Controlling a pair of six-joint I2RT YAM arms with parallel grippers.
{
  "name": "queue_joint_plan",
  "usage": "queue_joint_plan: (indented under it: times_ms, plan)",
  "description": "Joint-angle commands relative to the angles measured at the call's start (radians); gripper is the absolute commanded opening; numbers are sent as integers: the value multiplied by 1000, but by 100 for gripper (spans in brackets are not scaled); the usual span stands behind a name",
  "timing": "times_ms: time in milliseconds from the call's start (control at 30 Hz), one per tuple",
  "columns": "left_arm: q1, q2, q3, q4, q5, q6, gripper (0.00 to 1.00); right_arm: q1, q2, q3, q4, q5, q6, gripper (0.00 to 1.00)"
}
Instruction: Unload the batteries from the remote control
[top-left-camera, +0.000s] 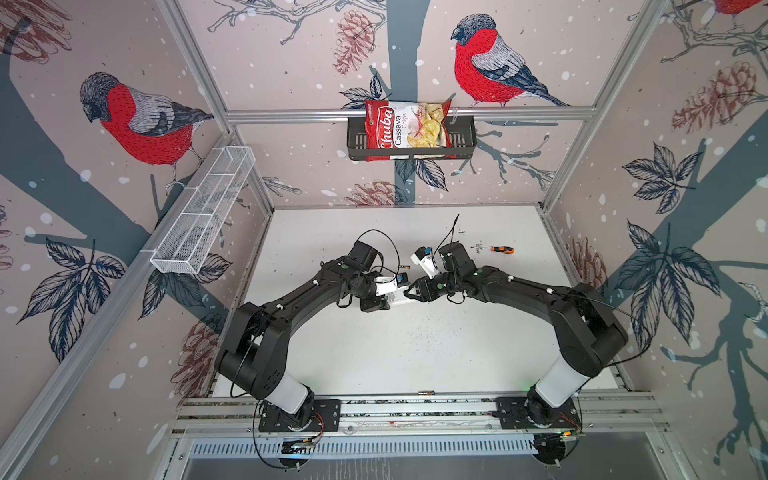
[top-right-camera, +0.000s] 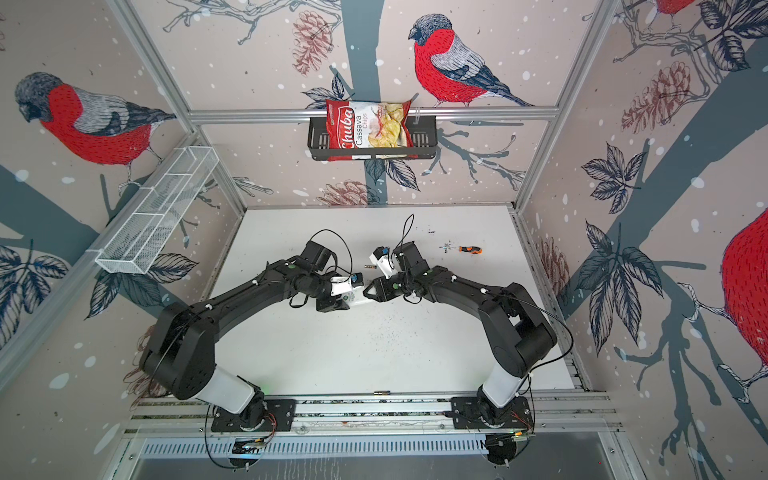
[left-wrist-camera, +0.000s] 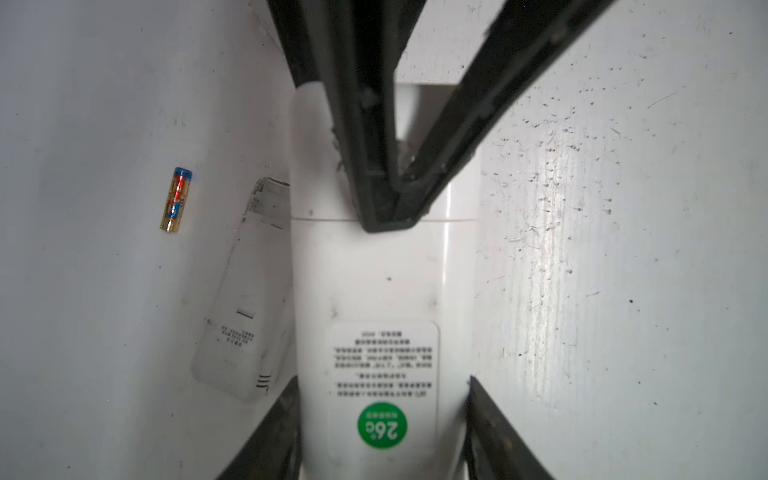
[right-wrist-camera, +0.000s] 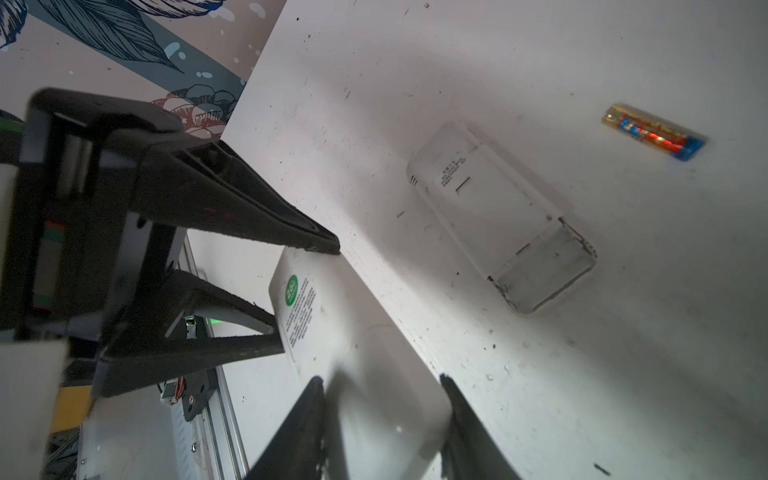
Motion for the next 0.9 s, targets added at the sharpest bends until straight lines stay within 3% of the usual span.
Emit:
queue_joint_plan:
  times_ms: [0, 233, 333, 500, 667, 867]
  plan:
    - [-1, -3, 14, 22, 34, -5, 19, 2, 12, 5, -18, 13, -21, 39]
    - [-1, 8, 19, 26, 35, -3, 19, -12, 19, 11, -40, 25, -27, 30]
    - [-1, 10, 19, 29, 36, -5, 19, -15, 8, 8, -45, 35, -28, 48]
    - [-1, 14, 16, 28, 31, -5, 19, -19, -17, 5, -59, 55, -33, 52]
    - [-1, 15, 9, 30, 22, -4, 19, -29, -41, -10, -65, 70, -30, 40]
    - [0, 22, 8, 29, 22, -7, 18, -33, -66, -17, -75, 102, -26, 33]
